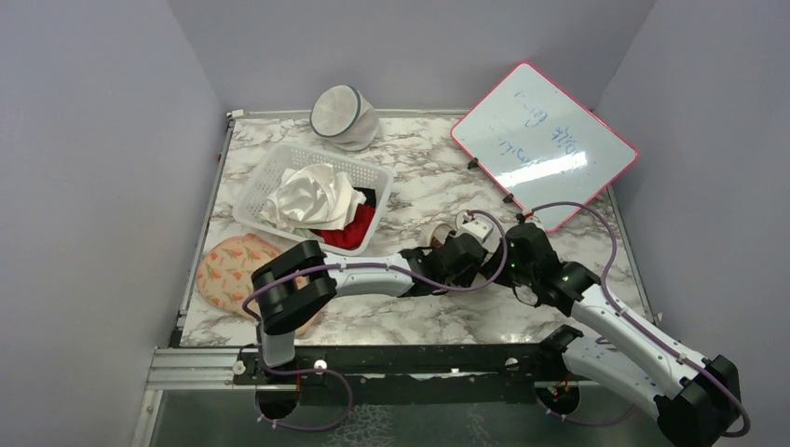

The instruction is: Unzip the laundry bag and remove the bra

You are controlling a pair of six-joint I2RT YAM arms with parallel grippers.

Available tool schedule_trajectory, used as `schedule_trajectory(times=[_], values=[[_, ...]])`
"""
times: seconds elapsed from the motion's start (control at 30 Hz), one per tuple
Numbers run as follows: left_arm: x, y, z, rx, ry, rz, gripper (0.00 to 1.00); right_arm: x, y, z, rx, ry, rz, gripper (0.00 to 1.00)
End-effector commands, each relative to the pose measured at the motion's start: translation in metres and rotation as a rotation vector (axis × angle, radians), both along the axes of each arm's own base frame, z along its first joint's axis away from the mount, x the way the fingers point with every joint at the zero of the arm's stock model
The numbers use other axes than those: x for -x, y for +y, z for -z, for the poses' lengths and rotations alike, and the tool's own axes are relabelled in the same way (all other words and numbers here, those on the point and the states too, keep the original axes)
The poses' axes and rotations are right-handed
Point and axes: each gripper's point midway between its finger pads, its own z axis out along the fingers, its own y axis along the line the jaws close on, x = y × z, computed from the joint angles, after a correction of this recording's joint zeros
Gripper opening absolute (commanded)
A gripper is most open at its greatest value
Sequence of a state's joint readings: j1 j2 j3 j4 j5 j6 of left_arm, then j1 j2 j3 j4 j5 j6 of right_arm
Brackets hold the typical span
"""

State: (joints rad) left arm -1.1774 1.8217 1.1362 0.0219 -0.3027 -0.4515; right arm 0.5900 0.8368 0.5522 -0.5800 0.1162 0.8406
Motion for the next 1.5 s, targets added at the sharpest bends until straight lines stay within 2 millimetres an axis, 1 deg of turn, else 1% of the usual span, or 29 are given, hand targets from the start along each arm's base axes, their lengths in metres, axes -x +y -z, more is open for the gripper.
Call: schedule_trajectory(times=[0.0, 0.07, 0.17, 0.27, 0.4, 0.53, 0.67, 0.7, 0.73, 0.77, 0.8, 0.87, 0.9, 0.93, 1.07, 1.2, 1.23, 1.27, 1.37, 1.47], values=[[-0.02, -0.017, -0.016, 0.101, -0.023, -0.082, 0.43, 0.003, 0.006, 0.004, -0.011, 0.002, -0.038, 0.01], [-0.026, -0.018, -0.016, 0.098, -0.033, -0.095, 0.44, 0.004, 0.005, 0.004, -0.007, 0.004, -0.043, 0.01], [-0.034, -0.019, -0.018, 0.097, -0.053, -0.117, 0.44, 0.005, 0.006, 0.004, -0.015, -0.001, -0.052, 0.01], [-0.04, -0.024, -0.014, 0.086, -0.063, -0.118, 0.44, 0.005, 0.009, 0.004, -0.025, -0.001, -0.059, 0.01], [-0.046, -0.023, 0.001, 0.043, -0.075, -0.138, 0.48, 0.006, 0.01, 0.004, -0.027, 0.003, -0.067, 0.01], [-0.047, -0.019, 0.021, -0.002, -0.092, -0.127, 0.49, 0.007, 0.009, 0.006, -0.024, 0.006, -0.068, 0.01], [-0.045, -0.009, 0.044, -0.053, -0.073, -0.144, 0.51, 0.007, 0.01, 0.006, -0.028, 0.004, -0.07, 0.01], [-0.045, -0.007, 0.048, -0.059, -0.068, -0.142, 0.49, 0.007, 0.009, 0.007, -0.026, 0.005, -0.07, 0.01], [-0.043, -0.006, 0.049, -0.063, -0.064, -0.129, 0.45, 0.007, 0.01, 0.007, -0.026, 0.007, -0.07, 0.01], [-0.042, -0.006, 0.047, -0.061, -0.063, -0.118, 0.4, 0.007, 0.009, 0.008, -0.024, 0.008, -0.071, 0.01], [-0.041, -0.007, 0.044, -0.056, -0.065, -0.1, 0.32, 0.007, 0.01, 0.008, -0.023, 0.01, -0.073, 0.01], [-0.04, -0.006, 0.033, -0.044, -0.077, -0.08, 0.11, 0.007, 0.01, 0.009, -0.02, 0.013, -0.074, 0.01], [-0.04, -0.004, 0.027, -0.042, -0.086, -0.076, 0.02, 0.007, 0.01, 0.009, -0.018, 0.016, -0.075, 0.01], [-0.04, -0.002, 0.02, -0.042, -0.096, -0.075, 0.0, 0.007, 0.01, 0.009, -0.017, 0.017, -0.075, 0.01], [-0.044, 0.008, -0.021, -0.008, -0.15, -0.108, 0.0, 0.006, 0.011, 0.008, -0.017, 0.012, -0.08, 0.01], [-0.03, 0.001, -0.062, 0.072, -0.161, -0.006, 0.0, 0.006, 0.016, 0.01, -0.031, 0.027, -0.098, 0.01], [-0.025, 0.001, -0.066, 0.092, -0.147, 0.016, 0.0, 0.007, 0.018, 0.01, -0.038, 0.031, -0.103, 0.01], [-0.021, 0.002, -0.079, 0.128, -0.147, 0.02, 0.0, 0.007, 0.02, 0.01, -0.049, 0.032, -0.107, 0.01], [-0.013, 0.004, -0.095, 0.187, -0.131, 0.033, 0.0, 0.008, 0.027, 0.01, -0.086, 0.03, -0.127, 0.01], [-0.002, 0.001, -0.111, 0.239, -0.116, 0.082, 0.0, 0.008, 0.03, 0.008, -0.101, 0.026, -0.133, 0.01]])
